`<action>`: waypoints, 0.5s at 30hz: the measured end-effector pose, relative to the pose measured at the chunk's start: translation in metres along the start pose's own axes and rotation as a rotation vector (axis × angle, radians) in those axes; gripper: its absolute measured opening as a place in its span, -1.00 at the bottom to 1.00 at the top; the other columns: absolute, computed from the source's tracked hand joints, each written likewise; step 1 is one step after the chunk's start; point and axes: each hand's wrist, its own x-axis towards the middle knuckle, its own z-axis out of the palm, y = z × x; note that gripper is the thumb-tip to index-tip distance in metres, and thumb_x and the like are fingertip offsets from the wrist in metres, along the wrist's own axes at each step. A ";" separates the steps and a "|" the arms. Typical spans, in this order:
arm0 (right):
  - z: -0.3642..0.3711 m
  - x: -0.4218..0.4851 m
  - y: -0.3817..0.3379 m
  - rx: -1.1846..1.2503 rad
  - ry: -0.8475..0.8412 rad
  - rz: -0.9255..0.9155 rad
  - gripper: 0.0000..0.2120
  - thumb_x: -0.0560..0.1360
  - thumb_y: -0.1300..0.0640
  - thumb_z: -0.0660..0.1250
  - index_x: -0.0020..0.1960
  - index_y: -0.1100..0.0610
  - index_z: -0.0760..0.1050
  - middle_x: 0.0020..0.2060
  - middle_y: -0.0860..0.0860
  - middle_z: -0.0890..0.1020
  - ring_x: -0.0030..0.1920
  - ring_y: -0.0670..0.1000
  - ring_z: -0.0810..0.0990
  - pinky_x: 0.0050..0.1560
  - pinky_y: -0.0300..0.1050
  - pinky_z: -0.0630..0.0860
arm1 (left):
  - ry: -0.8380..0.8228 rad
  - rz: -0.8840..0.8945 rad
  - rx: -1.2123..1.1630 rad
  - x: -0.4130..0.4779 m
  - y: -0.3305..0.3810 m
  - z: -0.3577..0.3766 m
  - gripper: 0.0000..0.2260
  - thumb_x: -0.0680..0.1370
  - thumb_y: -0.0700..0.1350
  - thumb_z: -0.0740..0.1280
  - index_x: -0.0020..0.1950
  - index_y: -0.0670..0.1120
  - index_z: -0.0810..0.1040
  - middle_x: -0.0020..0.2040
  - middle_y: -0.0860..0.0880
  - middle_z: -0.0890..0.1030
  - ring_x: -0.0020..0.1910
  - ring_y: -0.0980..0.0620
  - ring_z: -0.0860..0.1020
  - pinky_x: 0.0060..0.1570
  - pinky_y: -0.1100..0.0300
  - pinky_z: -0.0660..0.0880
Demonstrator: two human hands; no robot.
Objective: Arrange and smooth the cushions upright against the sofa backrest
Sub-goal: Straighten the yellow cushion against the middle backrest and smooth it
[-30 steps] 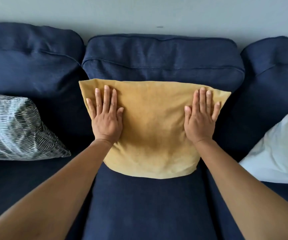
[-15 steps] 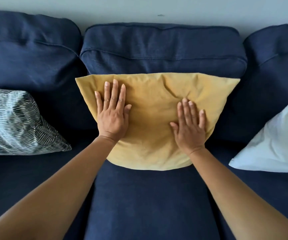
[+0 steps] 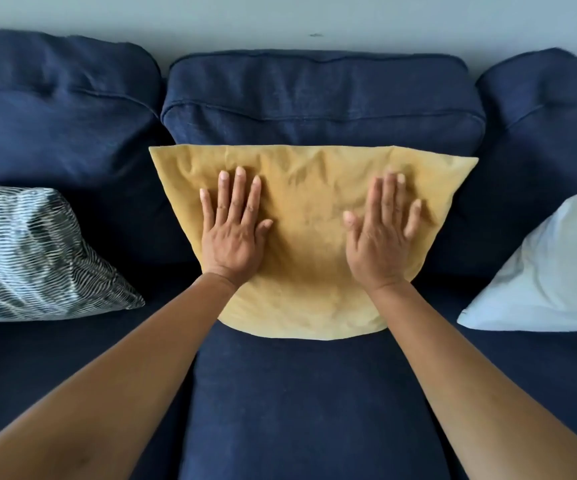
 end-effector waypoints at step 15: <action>-0.006 0.031 0.055 -0.115 -0.213 0.085 -0.38 0.63 -0.21 -0.31 0.62 0.00 -0.11 0.62 0.03 -0.13 0.60 0.07 -0.21 0.55 0.21 -0.21 | -0.203 -0.167 0.118 0.026 -0.028 -0.033 -0.41 0.66 0.24 -0.23 0.65 0.03 -0.07 0.66 -0.08 -0.11 0.61 -0.15 -0.20 0.50 -0.13 -0.39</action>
